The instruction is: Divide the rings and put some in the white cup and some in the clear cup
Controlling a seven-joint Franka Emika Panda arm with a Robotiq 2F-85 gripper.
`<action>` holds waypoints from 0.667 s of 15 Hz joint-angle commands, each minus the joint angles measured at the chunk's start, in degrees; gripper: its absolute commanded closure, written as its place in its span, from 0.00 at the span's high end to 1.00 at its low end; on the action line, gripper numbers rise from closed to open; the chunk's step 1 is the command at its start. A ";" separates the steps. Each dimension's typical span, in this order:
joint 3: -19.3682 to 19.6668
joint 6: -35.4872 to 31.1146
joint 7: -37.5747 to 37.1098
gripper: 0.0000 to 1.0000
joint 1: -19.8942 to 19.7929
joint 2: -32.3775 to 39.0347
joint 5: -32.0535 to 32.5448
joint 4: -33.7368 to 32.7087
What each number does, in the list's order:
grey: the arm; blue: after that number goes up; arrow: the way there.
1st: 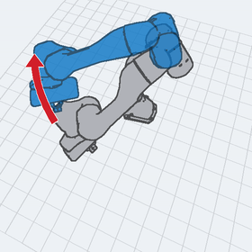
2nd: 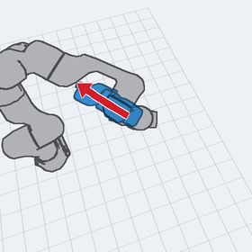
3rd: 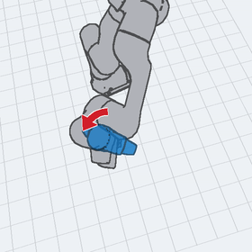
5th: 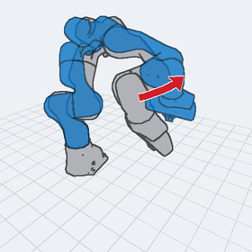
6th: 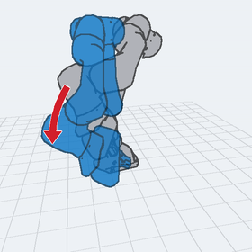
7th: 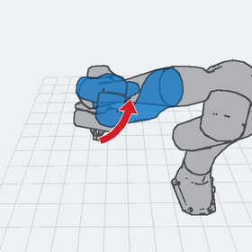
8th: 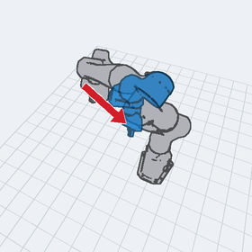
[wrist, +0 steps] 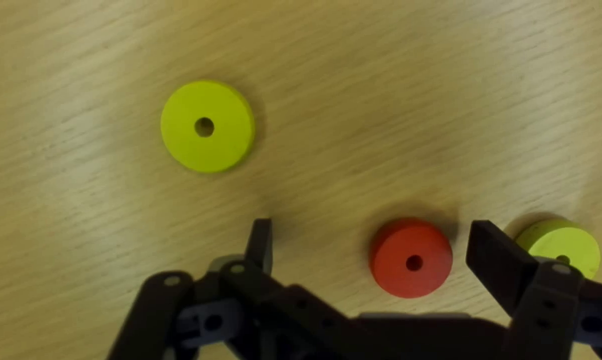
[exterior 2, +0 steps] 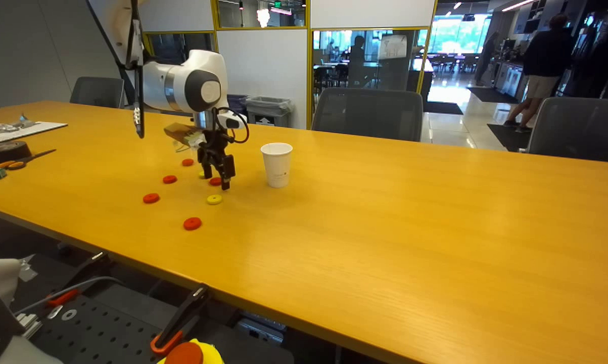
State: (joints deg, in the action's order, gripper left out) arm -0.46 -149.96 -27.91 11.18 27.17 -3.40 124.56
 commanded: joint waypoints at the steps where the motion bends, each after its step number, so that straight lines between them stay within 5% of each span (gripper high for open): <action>1: 0.37 -0.68 0.38 1.00 0.42 0.56 -0.68 -0.72; 2: 0.47 -0.78 0.27 0.97 0.54 0.62 -0.53 -0.75; 3: 0.46 -0.69 0.28 0.74 0.56 0.67 -0.52 -0.84; 5: 0.55 -0.60 0.21 0.69 0.70 0.85 -0.34 -1.07; 10: 1.35 0.24 -0.25 0.30 1.27 1.29 0.81 -2.76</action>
State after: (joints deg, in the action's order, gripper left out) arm -0.26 -149.91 -27.91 11.24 27.45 -3.37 123.76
